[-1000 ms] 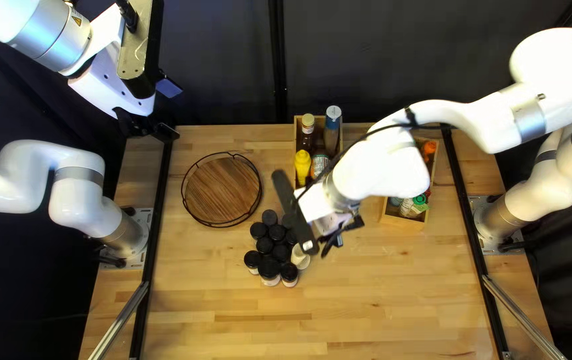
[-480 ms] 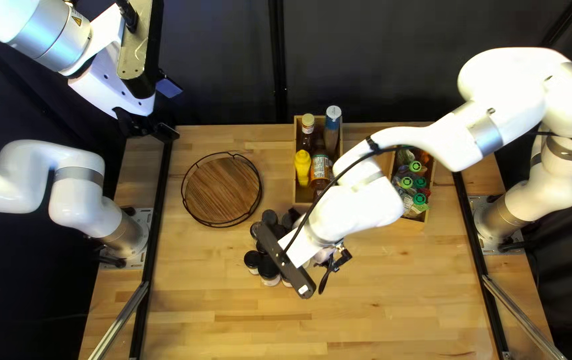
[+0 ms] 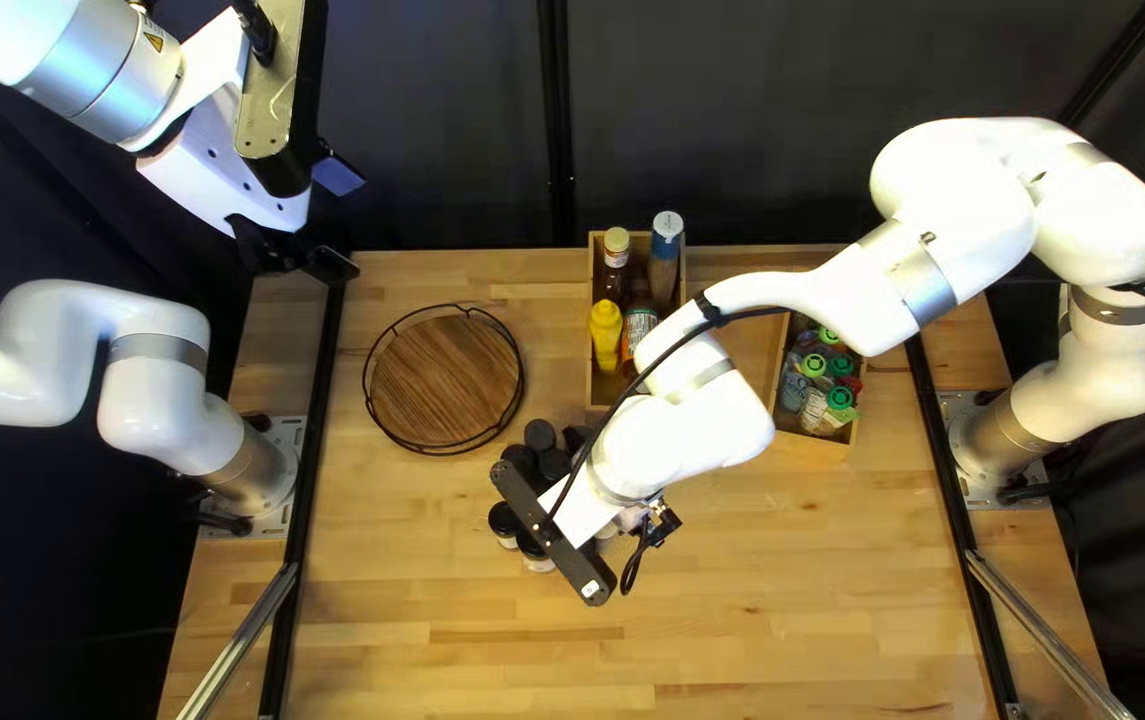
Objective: Separate condiments, baby food and spices and place it in 3 different racks/containers
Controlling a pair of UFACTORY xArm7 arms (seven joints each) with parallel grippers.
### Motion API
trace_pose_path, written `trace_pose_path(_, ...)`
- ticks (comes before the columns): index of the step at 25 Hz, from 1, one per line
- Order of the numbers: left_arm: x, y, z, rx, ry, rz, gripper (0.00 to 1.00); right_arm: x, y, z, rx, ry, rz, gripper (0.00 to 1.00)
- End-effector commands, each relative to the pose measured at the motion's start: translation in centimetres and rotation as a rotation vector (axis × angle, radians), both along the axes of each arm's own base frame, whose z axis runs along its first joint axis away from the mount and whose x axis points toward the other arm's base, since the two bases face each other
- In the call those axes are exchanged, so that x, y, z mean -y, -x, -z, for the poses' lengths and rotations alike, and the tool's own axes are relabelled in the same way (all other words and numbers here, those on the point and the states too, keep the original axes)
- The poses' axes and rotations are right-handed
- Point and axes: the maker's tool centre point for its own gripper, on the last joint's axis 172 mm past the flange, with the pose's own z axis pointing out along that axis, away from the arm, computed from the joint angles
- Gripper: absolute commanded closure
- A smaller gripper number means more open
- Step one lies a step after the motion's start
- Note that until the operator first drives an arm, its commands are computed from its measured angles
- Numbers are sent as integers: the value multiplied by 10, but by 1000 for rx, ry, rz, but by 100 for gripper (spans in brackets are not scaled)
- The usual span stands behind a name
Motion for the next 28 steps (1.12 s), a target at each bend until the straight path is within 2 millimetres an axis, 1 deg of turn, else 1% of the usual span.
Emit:
trace_pose_path(1, 0, 0, 0, 0, 0, 0, 0, 0, 1, -1, -1, 4, -5, 99)
trace_pose_path(4, 0, 0, 0, 0, 0, 0, 0, 0, 5, -7, -1, 7, -10, 100)
trace_pose_path(9, 0, 0, 0, 0, 0, 0, 0, 3, 14, -28, 14, 7, -14, 100)
trace_pose_path(11, 0, 0, 0, 0, 0, 0, 0, 5, 18, -39, 26, 11, -13, 100)
trace_pose_path(13, 0, 0, 0, 0, 0, 0, 0, 5, 17, -43, 31, 14, -13, 99)
trace_pose_path(14, 0, 0, 0, 0, 0, 0, 0, 5, 17, -44, 31, 13, -11, 13)
trace_pose_path(15, 0, 0, 0, 0, 0, 0, 0, 5, 16, -43, 30, 10, -10, 0)
trace_pose_path(19, 0, 0, 0, 0, 0, 0, 0, -1, 15, -32, 12, -1, -24, 0)
trace_pose_path(20, 0, 0, 0, 0, 0, 0, 0, -3, 13, -25, 6, 0, -32, 0)
trace_pose_path(23, 0, 0, 0, 0, 0, 0, 0, -7, 10, -16, 4, 3, -49, 0)
trace_pose_path(28, 0, 0, 0, 0, 0, 0, 0, -6, 5, 5, -2, 7, -63, 0)
